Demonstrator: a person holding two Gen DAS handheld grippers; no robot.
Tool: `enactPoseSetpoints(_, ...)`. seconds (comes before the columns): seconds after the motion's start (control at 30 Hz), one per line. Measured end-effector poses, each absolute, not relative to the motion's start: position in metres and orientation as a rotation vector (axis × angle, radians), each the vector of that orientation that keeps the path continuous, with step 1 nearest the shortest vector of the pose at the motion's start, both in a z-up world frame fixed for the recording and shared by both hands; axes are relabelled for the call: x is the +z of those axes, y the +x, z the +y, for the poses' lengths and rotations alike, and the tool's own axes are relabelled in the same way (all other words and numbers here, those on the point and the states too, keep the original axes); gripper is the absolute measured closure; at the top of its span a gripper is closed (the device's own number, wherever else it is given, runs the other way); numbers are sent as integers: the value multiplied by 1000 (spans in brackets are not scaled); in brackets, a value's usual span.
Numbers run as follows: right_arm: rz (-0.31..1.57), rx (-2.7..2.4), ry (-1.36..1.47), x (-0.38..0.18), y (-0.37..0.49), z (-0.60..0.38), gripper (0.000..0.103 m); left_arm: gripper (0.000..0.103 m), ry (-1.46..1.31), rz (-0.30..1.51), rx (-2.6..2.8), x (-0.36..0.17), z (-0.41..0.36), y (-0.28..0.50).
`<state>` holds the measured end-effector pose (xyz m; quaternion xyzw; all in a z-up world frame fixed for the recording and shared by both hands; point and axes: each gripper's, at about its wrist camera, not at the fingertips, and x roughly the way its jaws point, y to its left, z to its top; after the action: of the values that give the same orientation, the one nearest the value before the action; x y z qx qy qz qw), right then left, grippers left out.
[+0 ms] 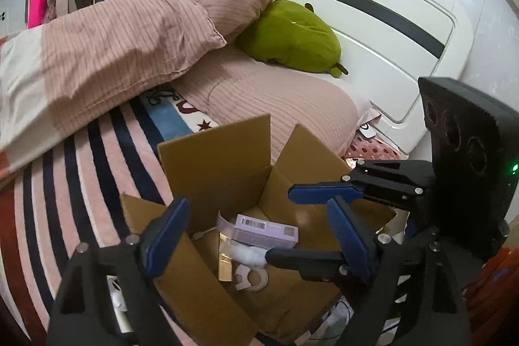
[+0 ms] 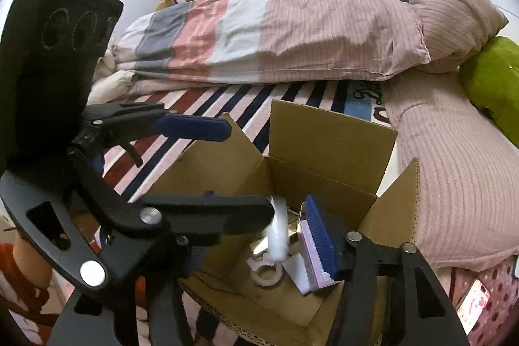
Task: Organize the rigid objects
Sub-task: 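Carry the white bottle into the box and open the right gripper, then move the right gripper back and grasp the white blue-capped device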
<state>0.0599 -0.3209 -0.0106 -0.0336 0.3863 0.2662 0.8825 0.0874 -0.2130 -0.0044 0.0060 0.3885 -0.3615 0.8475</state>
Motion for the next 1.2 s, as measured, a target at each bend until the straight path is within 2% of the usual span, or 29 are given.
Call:
enactPoseSetpoints(0.47,822,550,-102,-2,49,-306,50,17,0,771,-698,10,-169,66)
enactPoseSetpoints(0.77,793,662,-155,19,36,-234,50,17,-47,694,-532,23,-63,40)
enactPoseSetpoints(0.9,799,749,-183,19,35,-185,50,11,-66,689,-425,11,-10,28)
enactPoseSetpoints(1.2,934,816,-222,-38,51,-102,50,11,-152,730,-318,-37,62,11)
